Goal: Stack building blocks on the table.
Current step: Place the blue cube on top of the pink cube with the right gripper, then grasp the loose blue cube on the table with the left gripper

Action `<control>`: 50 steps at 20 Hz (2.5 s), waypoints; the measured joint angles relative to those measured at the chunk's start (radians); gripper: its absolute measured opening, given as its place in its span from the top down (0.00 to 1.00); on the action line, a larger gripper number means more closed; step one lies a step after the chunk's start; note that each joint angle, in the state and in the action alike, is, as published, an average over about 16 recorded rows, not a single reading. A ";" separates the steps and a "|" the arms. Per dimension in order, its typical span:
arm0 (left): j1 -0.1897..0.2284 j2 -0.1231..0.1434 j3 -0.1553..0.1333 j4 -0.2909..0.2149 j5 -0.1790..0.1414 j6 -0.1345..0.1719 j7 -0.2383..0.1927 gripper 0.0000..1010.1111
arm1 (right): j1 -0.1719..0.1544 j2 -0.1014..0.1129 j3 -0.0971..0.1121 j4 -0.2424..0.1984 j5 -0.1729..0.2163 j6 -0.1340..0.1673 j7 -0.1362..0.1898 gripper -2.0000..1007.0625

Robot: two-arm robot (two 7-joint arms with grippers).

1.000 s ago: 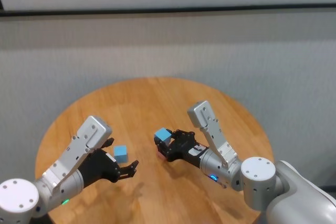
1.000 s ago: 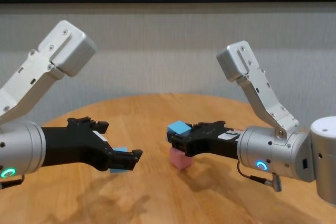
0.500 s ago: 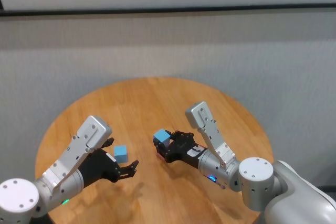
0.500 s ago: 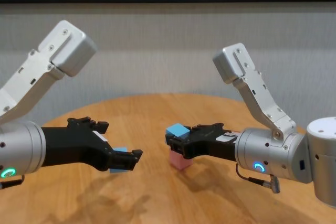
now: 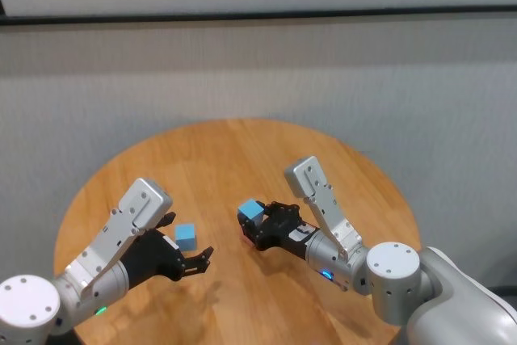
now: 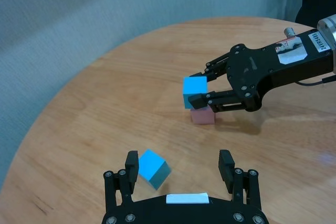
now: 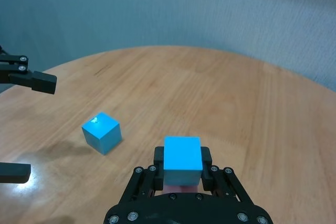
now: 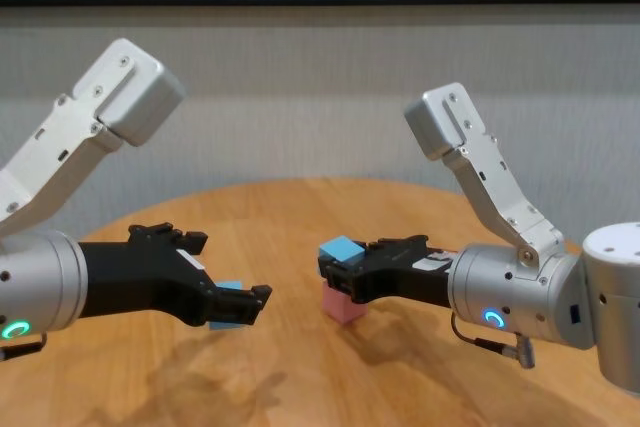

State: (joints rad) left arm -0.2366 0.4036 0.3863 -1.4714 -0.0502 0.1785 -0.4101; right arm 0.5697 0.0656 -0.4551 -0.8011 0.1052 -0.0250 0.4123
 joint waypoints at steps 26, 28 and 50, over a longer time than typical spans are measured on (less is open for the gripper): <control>0.000 0.000 0.000 0.000 0.000 0.000 0.000 0.01 | -0.020 0.007 0.011 -0.034 -0.002 0.021 -0.006 0.51; 0.000 0.000 0.000 0.000 0.000 0.000 0.000 0.01 | -0.023 0.008 0.013 -0.041 -0.001 0.021 -0.008 0.46; 0.000 0.000 0.000 0.000 0.000 0.000 0.000 0.01 | -0.074 0.061 0.066 -0.262 0.002 0.002 -0.089 0.00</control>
State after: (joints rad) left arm -0.2366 0.4036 0.3863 -1.4714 -0.0502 0.1785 -0.4101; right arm 0.4958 0.1262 -0.3889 -1.0627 0.1067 -0.0227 0.3235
